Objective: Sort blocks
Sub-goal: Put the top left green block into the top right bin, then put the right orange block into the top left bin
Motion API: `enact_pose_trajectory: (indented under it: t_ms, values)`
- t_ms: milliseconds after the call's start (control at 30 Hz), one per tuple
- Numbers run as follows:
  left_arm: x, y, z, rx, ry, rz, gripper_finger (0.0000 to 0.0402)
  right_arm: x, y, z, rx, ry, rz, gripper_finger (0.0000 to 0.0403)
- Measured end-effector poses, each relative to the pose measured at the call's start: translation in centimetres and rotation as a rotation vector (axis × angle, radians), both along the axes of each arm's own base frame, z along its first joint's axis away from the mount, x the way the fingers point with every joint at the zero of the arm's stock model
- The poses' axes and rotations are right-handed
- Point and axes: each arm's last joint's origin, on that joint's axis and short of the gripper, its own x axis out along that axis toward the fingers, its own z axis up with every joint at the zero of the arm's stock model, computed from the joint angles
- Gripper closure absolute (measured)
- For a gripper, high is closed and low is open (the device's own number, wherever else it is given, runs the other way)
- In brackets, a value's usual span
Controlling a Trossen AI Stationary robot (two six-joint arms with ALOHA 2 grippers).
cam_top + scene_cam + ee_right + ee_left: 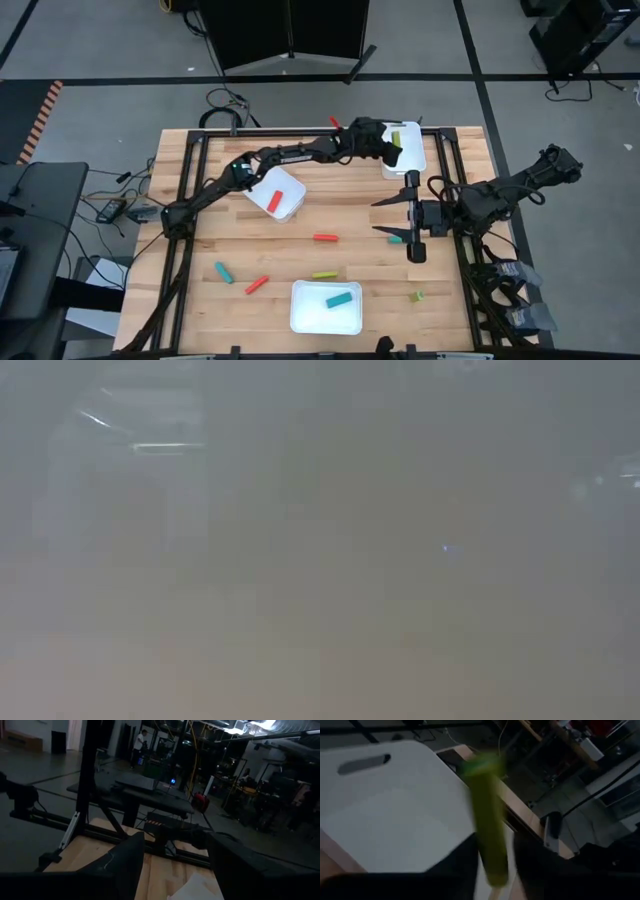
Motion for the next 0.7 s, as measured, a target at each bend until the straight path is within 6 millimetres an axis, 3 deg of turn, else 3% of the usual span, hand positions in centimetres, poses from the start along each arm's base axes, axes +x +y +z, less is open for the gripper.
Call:
enact_pose_trajectory:
  t_ms: [167,300,433,600,700]
  values:
    - [0.1,-0.1,0.3,0.002,-0.032,-0.045,0.0159,0.0,0.0,0.0,-0.016,-0.001,0.000,0.0178]
    - [0.1,-0.1,1.0,0.047,-0.068,-0.070,0.0124,0.0,0.0,0.1,-0.022,-0.006,0.000,0.0177]
    - [0.0,-0.2,2.9,0.092,-0.137,-0.090,0.0138,0.0,0.0,0.0,-0.022,-0.006,0.000,0.0174]
    - [-2.4,-0.4,9.5,0.220,-0.143,-0.100,0.0199,0.0,0.0,0.0,-0.022,-0.005,0.001,0.0174]
    - [-4.0,-0.8,11.7,0.290,-0.115,-0.091,0.0241,0.0,0.0,0.0,-0.024,0.000,0.006,0.0173]
